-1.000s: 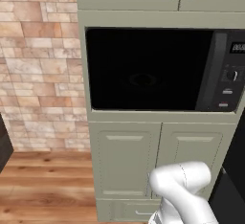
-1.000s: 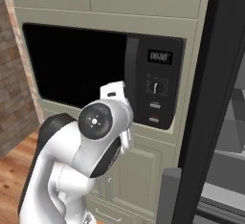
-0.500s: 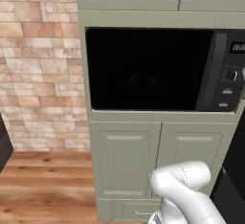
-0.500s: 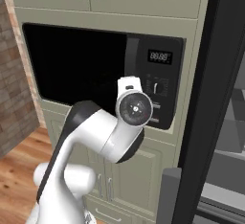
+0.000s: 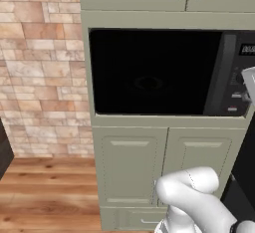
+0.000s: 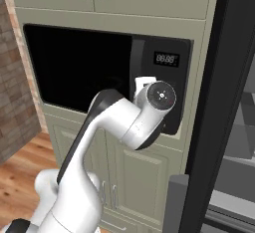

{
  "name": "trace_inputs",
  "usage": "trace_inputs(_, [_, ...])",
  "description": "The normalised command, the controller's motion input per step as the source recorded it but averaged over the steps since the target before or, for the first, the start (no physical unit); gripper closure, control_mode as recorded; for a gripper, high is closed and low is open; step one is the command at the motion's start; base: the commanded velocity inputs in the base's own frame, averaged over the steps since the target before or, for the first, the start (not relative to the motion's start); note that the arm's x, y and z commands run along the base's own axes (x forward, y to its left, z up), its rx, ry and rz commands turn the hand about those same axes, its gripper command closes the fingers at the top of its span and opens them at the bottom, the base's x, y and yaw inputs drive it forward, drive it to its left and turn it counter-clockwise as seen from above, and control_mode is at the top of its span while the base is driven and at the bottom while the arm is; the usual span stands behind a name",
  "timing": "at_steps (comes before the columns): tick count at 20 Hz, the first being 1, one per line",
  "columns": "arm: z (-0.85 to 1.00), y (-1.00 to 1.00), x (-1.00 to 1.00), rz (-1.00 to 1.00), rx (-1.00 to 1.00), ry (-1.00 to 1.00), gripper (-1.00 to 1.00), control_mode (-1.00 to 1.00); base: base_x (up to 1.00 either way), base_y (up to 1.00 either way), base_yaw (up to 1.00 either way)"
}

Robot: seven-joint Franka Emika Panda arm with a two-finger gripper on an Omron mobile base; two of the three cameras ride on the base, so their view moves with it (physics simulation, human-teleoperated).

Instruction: Transport the steak from the fridge to the microwave and turn on the microwave.

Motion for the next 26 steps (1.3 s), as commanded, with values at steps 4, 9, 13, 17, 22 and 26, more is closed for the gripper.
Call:
trace_inputs(4, [-0.27, -0.21, 0.01, 0.00, 0.00, 0.00, 1.00, -1.00, 0.00, 0.00, 0.00])
trace_inputs(9, [-0.15, -0.14, 0.01, 0.00, 0.00, 0.00, 1.00, -1.00, 0.00, 0.00, 0.00])
trace_inputs(13, [-0.03, 0.00, 0.14, 0.00, 0.00, 0.00, 1.00, -1.00, 0.00, 0.00, 0.00])
trace_inputs(17, [0.00, 0.00, 0.26, 0.00, 0.00, 0.00, 1.00, -1.00, 0.00, 0.00, 0.00])
trace_inputs(22, [-0.03, -0.06, 0.18, 0.00, 0.00, 0.00, 1.00, -1.00, 0.00, 0.00, 0.00])
trace_inputs(26, [-0.15, -0.26, 0.00, 0.00, 0.00, 0.00, 1.00, -1.00, 0.00, 0.00, 0.00])
